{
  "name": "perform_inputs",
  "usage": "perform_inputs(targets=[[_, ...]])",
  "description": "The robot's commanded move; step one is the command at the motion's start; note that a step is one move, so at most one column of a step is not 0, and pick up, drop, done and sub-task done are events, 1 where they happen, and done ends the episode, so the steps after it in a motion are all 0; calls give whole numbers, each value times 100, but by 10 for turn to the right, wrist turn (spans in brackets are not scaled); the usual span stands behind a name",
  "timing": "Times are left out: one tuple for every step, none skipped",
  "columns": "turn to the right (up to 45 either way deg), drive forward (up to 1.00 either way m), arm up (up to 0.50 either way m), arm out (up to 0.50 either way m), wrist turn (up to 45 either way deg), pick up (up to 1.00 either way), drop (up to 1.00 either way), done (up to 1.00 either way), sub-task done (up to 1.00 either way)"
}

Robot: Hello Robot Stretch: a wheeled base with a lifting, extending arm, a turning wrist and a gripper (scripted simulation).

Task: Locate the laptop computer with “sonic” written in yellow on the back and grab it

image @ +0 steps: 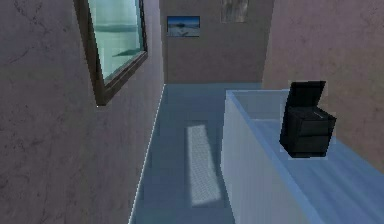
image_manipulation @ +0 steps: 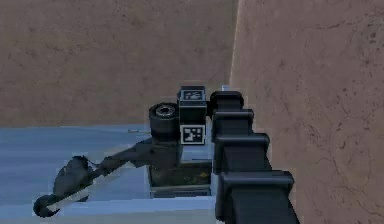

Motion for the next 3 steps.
perform_inputs(targets=[[0, 0, 0, 0, 450, 0, 0, 0, 0], [0, 0, 0, 0, 240, 0, 0, 0, 0], [0, 0, -18, 0, 0, 0, 0, 0, 0]])
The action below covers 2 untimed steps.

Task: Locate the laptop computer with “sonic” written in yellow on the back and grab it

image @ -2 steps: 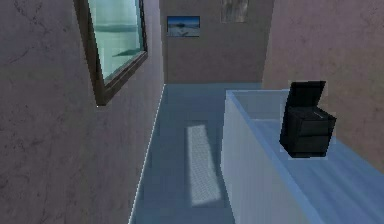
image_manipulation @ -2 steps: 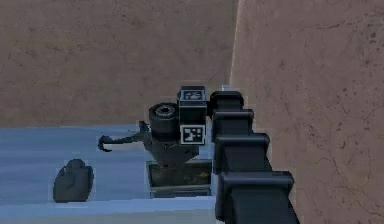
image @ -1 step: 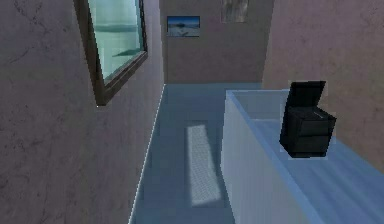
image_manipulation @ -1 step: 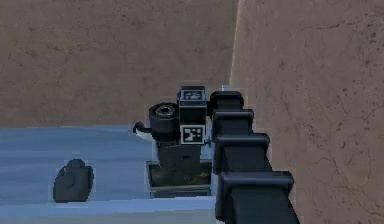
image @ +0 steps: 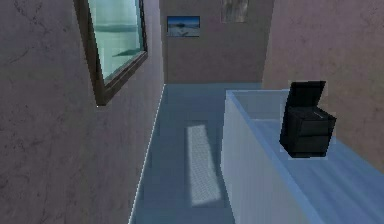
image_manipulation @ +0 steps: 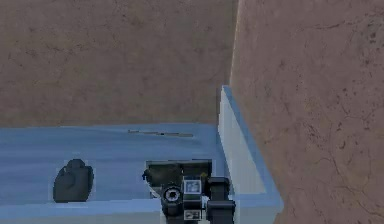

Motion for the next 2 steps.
perform_inputs(targets=[[0, 0, -32, 0, 0, 0, 0, 0, 0], [0, 0, 0, 0, 0, 100, 0, 0, 0]])
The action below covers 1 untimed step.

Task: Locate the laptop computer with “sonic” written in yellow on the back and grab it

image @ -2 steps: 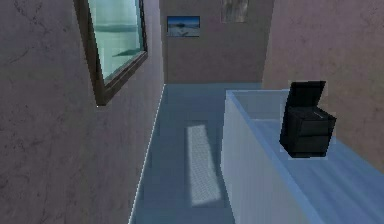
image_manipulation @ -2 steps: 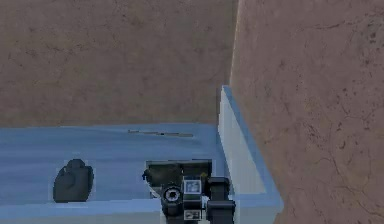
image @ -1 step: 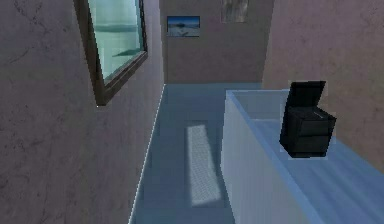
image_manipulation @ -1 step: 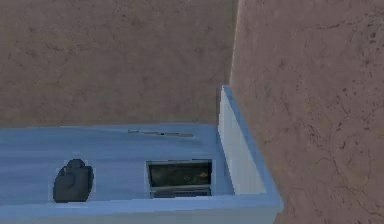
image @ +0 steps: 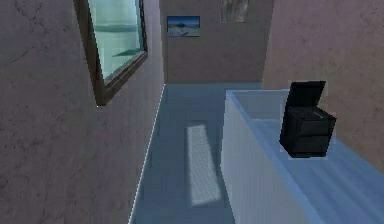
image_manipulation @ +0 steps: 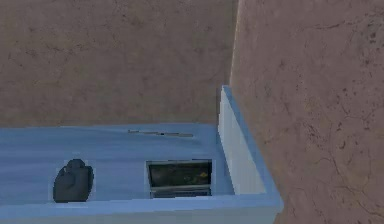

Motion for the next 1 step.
perform_inputs(targets=[[0, 0, 10, 0, 0, 0, 0, 0, 0]])
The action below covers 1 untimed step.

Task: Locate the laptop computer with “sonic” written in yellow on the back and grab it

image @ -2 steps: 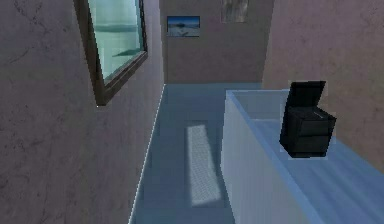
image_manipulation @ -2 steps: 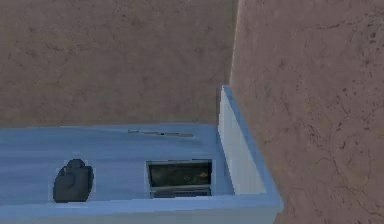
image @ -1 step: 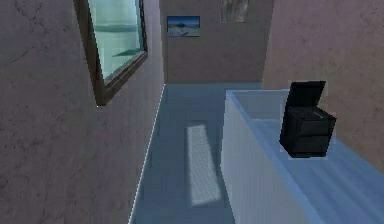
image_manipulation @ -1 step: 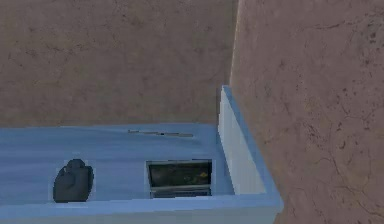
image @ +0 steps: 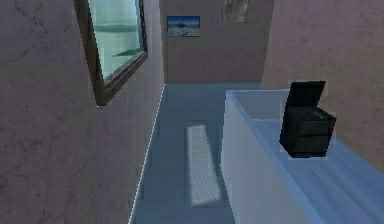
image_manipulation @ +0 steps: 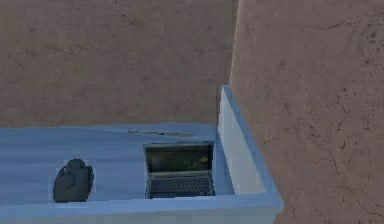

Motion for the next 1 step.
perform_inputs(targets=[[0, 0, 0, 0, 0, 0, 0, 100, 0]])
